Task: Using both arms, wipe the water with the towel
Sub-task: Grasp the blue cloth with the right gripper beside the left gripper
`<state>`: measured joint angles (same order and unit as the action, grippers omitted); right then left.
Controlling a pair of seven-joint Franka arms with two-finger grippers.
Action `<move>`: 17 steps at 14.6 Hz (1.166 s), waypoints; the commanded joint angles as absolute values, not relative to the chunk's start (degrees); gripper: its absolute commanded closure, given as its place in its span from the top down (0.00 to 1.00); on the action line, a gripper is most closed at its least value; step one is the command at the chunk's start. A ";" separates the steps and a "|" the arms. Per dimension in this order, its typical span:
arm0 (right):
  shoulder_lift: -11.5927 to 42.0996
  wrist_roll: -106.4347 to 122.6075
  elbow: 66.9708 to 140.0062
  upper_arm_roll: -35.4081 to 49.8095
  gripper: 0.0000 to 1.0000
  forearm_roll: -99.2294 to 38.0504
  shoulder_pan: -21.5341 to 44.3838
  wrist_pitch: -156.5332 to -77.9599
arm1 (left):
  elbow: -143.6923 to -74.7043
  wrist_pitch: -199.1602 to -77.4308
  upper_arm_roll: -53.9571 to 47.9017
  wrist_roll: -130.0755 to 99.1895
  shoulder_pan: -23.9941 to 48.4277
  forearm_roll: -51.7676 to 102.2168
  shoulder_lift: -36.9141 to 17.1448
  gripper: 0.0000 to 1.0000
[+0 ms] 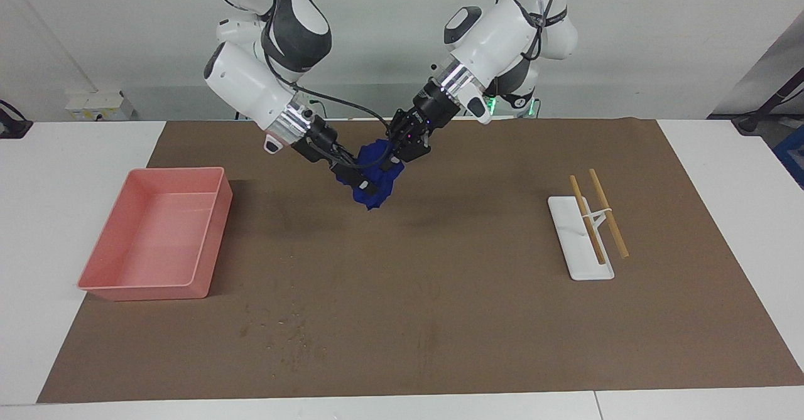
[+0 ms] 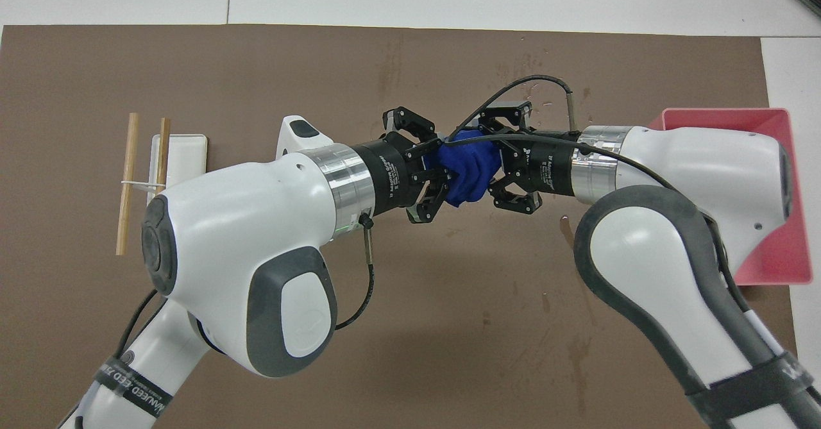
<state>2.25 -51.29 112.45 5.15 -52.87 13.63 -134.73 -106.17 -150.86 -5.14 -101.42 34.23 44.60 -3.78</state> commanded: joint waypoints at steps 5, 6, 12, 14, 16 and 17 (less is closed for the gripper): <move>2.46 -48.69 112.85 5.62 0.00 -54.14 13.27 -135.26 | -107.49 -154.24 -4.48 -101.69 35.68 46.05 -2.64 0.00; 2.46 -48.60 112.85 5.62 0.00 -54.05 13.45 -135.26 | -107.84 -154.68 -4.57 -101.69 35.94 46.05 -2.64 0.00; 2.46 -48.16 112.76 5.62 0.00 -54.05 13.54 -135.09 | -107.76 -154.60 -4.48 -100.55 36.04 45.62 -2.64 0.21; 2.55 -48.16 112.76 5.62 0.00 -53.96 13.54 -135.00 | -107.49 -154.25 -4.48 -100.03 36.04 44.92 -2.72 1.00; 2.46 -48.08 112.68 5.62 0.00 -53.79 13.27 -134.56 | -107.58 -153.11 -4.40 -95.56 35.42 43.25 -2.72 1.00; 2.55 -47.29 112.68 5.54 0.00 -53.79 13.10 -134.47 | -107.49 -151.19 -4.22 -93.62 34.90 41.94 -2.64 1.00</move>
<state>2.59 -49.91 112.52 5.25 -52.87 13.76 -134.73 -106.92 -152.98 -5.02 -96.87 34.92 43.75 -3.67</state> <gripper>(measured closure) 0.877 0.352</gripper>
